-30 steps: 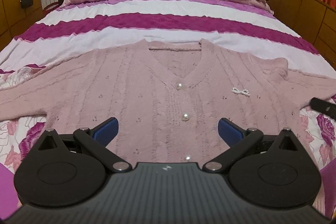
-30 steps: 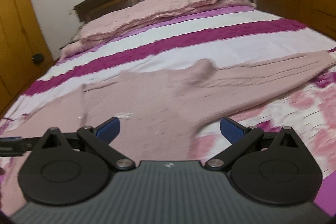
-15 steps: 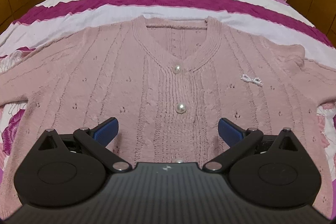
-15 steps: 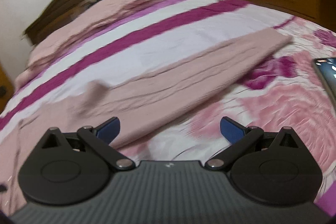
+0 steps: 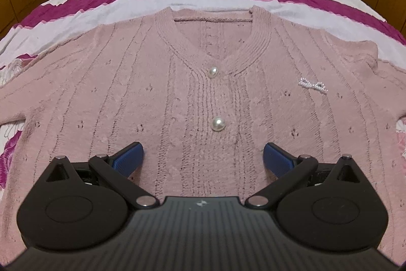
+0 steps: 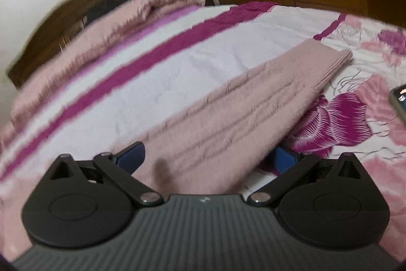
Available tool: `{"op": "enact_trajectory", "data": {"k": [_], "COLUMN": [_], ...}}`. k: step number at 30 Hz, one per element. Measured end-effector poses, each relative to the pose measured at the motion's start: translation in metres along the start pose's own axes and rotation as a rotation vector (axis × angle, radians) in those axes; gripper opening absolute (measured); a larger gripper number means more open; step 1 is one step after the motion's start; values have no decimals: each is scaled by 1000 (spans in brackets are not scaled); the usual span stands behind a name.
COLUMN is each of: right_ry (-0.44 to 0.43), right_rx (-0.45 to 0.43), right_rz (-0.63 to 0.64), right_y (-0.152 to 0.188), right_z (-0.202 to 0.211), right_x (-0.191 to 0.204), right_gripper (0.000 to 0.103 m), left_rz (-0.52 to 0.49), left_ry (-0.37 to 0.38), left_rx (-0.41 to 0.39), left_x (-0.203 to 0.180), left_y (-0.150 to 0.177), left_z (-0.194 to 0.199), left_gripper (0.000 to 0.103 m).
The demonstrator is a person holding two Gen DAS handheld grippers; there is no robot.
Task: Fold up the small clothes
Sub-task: 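Grasp the cardigan sleeve cuff with the right gripper and lift it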
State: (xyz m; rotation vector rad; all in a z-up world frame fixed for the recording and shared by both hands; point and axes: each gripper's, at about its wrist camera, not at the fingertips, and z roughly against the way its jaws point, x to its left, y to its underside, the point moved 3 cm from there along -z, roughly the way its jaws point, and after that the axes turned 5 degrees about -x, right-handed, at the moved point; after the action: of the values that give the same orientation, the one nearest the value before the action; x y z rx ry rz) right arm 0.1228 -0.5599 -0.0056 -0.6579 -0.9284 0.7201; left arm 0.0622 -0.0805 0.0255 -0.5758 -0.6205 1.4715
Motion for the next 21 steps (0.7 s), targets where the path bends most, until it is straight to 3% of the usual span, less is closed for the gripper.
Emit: {"op": "enact_trajectory", "data": {"k": [1,3,5,6,13,21], "right_ry": [-16,-25,-21,-23,-51,-74], "right_rx": [-10,-8,23,18,-115,-155], "right_rz": [-40,-77,-75,-61,27,87], "right_y": [-3,-7,-12,-14,-32,-37], "right_z": [0,-1,-3,-1,48,80], "right_x": [-2,-2,-1,0,14,35], "right_gripper": [101,71,19,11,11,11], "left_rz": [-3,-3,-3,-3,-1,-29], "left_ry": [-1,0,1,1,8,21], "left_rx": [0,-1,-3,-3,-29,-46], "left_x": [0,0,0,0,5,14], "left_y": [0,0,-1,-1,-6,-9], "left_z": [0,0,1,2,15,35], "left_gripper": [103,103,103,103,103,103]}}
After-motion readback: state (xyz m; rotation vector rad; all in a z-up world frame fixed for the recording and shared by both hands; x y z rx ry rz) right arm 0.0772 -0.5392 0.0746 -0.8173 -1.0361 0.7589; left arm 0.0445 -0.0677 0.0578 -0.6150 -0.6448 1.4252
